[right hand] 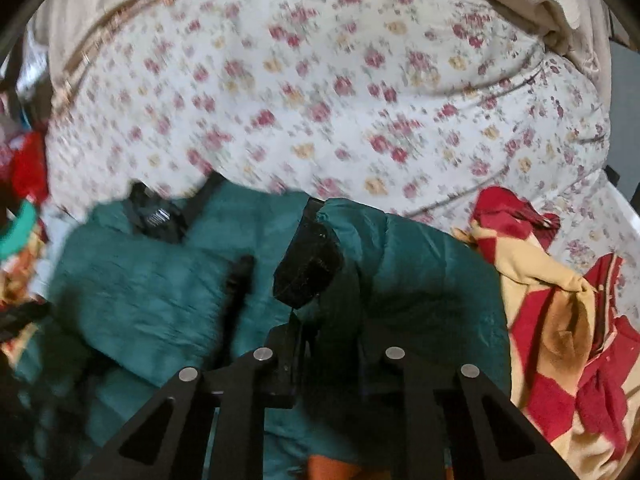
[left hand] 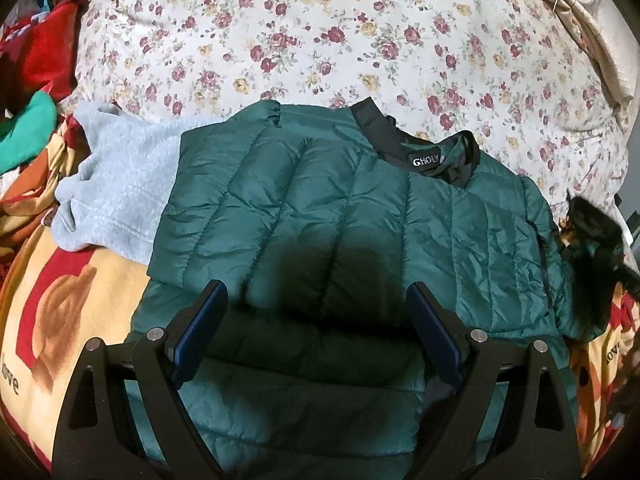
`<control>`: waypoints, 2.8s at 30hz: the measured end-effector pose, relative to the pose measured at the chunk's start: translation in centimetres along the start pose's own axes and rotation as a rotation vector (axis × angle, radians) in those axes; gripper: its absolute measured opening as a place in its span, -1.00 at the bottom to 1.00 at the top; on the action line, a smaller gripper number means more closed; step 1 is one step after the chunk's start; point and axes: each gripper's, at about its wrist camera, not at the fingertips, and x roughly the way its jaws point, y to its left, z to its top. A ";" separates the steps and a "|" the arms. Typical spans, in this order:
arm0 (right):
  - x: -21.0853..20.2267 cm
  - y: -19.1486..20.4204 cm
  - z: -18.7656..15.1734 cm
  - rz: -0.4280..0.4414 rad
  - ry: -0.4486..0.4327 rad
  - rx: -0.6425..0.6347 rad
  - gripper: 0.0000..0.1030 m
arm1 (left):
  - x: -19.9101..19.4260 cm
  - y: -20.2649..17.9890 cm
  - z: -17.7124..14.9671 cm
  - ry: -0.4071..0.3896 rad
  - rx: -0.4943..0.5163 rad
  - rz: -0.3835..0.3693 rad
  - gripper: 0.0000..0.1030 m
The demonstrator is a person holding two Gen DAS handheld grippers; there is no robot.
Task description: Fold large clothes
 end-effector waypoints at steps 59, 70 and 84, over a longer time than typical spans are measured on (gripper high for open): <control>3.6 20.9 1.4 0.465 0.157 -0.050 0.32 | -1.9 9.0 2.7 -0.040 -0.169 -0.047 0.76; -0.8 6.1 -0.2 0.274 0.055 0.120 0.36 | 3.6 2.7 4.8 0.098 -0.105 -0.115 0.66; 4.9 4.5 -1.9 0.158 0.099 0.088 0.36 | 1.5 4.6 7.1 -0.031 -0.009 0.037 -0.88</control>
